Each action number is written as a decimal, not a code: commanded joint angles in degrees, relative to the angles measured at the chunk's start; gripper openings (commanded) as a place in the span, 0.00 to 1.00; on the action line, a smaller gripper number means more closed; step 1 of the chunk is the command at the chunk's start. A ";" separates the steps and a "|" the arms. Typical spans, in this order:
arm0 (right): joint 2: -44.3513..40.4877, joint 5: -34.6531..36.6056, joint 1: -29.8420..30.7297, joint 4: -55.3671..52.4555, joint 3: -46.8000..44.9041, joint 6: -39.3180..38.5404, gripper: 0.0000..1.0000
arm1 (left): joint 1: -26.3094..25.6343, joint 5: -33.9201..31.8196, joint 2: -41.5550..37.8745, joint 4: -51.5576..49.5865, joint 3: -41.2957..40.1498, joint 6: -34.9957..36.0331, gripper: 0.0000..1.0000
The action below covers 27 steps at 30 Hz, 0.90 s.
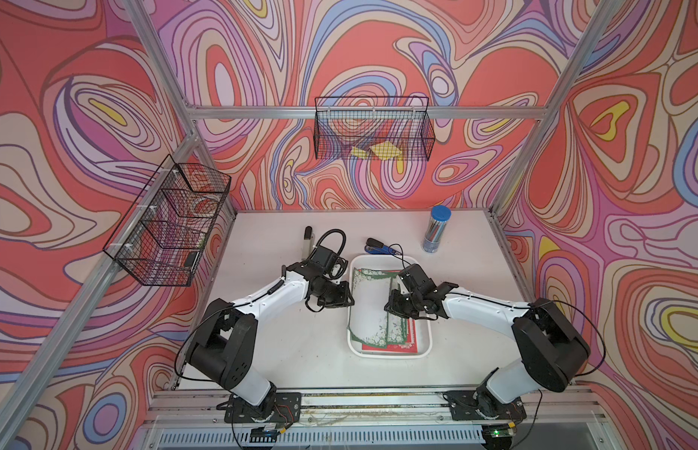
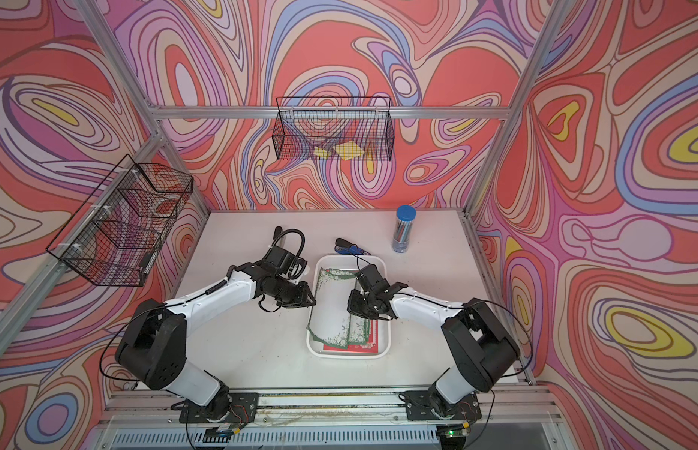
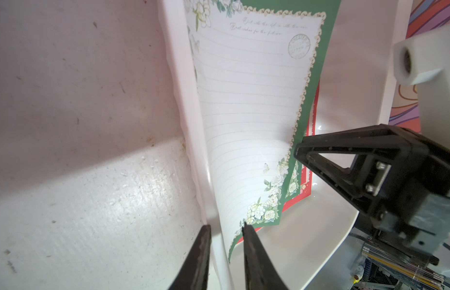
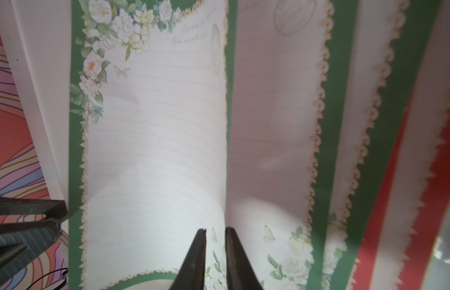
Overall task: Take out the stationery paper from the storage box
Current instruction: Pick up the stationery paper from the storage box.
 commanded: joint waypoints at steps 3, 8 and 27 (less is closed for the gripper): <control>1.73 -2.50 -0.72 4.62 -1.72 0.86 0.26 | -0.69 0.18 2.96 -1.27 0.24 0.04 0.27; 2.64 -3.17 -1.42 7.25 -3.37 2.06 0.26 | -0.75 0.29 3.41 -1.36 0.74 0.21 0.27; 2.33 -0.36 -2.50 12.21 -5.98 4.87 0.00 | -0.80 -0.85 1.47 -3.11 1.46 0.76 0.31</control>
